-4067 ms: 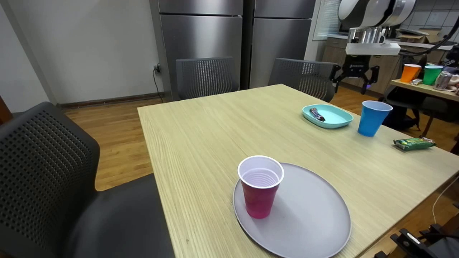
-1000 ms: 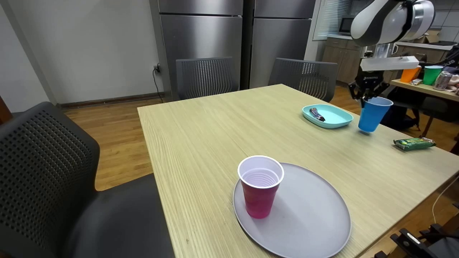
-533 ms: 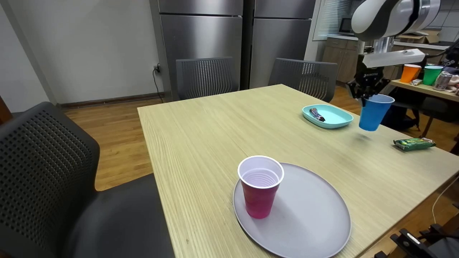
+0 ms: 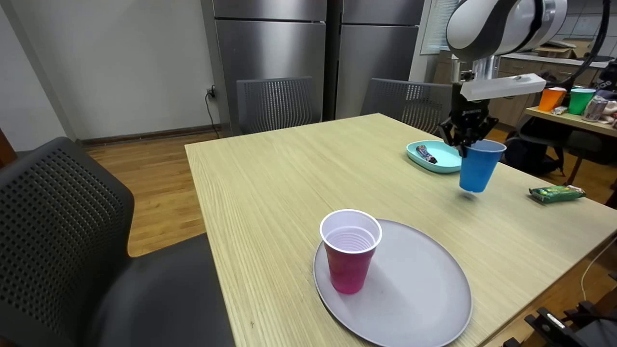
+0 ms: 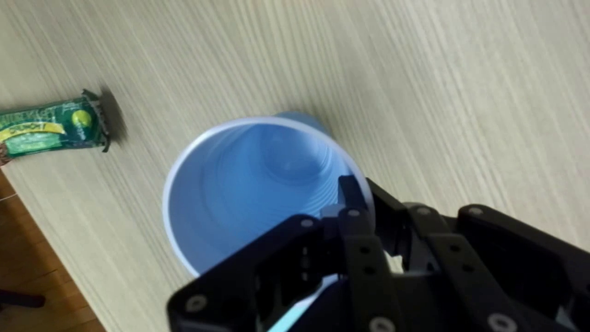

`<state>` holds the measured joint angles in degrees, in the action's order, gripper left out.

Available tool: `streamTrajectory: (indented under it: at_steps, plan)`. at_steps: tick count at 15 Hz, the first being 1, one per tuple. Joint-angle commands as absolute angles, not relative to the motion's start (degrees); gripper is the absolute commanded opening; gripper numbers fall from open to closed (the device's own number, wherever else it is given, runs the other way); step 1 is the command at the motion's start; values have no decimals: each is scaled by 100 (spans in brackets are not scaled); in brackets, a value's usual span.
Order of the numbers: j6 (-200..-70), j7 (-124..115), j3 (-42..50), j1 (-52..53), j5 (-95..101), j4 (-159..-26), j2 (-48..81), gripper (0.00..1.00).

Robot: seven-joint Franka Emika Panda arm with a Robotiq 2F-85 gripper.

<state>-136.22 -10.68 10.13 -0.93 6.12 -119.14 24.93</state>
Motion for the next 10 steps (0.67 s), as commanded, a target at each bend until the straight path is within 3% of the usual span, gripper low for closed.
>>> streamTrajectory:
  at_steps: [1, 10]
  plan:
    - [-13578, -1595, 895, 217, 758, -12440, 2047, 2]
    - [-13945, -2028, 627, 826, 1352, -13640, 1107, 2]
